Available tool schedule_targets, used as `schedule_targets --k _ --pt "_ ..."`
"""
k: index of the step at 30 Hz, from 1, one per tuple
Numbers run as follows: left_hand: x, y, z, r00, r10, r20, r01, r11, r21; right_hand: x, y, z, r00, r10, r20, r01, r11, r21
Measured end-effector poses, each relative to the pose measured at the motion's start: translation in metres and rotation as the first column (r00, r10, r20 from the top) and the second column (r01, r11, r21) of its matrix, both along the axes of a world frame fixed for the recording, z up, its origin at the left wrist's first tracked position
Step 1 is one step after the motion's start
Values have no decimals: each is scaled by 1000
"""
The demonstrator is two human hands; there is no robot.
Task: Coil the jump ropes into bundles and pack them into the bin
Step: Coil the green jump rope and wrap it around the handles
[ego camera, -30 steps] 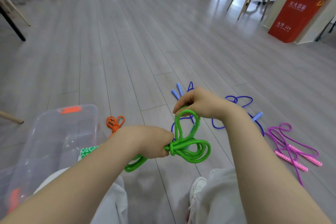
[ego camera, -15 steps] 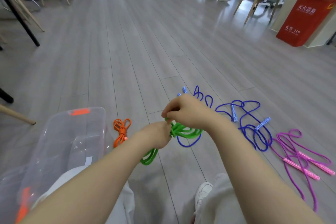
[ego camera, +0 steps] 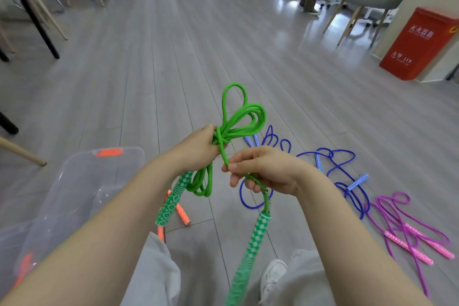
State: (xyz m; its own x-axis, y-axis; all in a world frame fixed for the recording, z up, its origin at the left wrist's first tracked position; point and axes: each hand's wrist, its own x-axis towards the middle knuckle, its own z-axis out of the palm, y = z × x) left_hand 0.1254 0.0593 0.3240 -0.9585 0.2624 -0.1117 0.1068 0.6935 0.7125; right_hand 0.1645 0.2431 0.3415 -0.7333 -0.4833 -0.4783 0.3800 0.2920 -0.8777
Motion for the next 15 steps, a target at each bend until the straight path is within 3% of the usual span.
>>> schedule_targets --k 4,7,10,15 --pt "18 1 15 977 -214 -2 212 971 -113 -4 7 -19 987 140 75 -147 984 104" --pt "34 0 25 933 -356 57 360 928 -95 -2 13 -27 980 182 80 -189 978 87" --pt "47 6 27 858 -500 118 513 827 -229 -8 25 -34 980 -87 177 79 995 54" --pt "60 21 26 840 -532 108 494 665 -560 -13 26 -29 970 227 92 -237 963 128"
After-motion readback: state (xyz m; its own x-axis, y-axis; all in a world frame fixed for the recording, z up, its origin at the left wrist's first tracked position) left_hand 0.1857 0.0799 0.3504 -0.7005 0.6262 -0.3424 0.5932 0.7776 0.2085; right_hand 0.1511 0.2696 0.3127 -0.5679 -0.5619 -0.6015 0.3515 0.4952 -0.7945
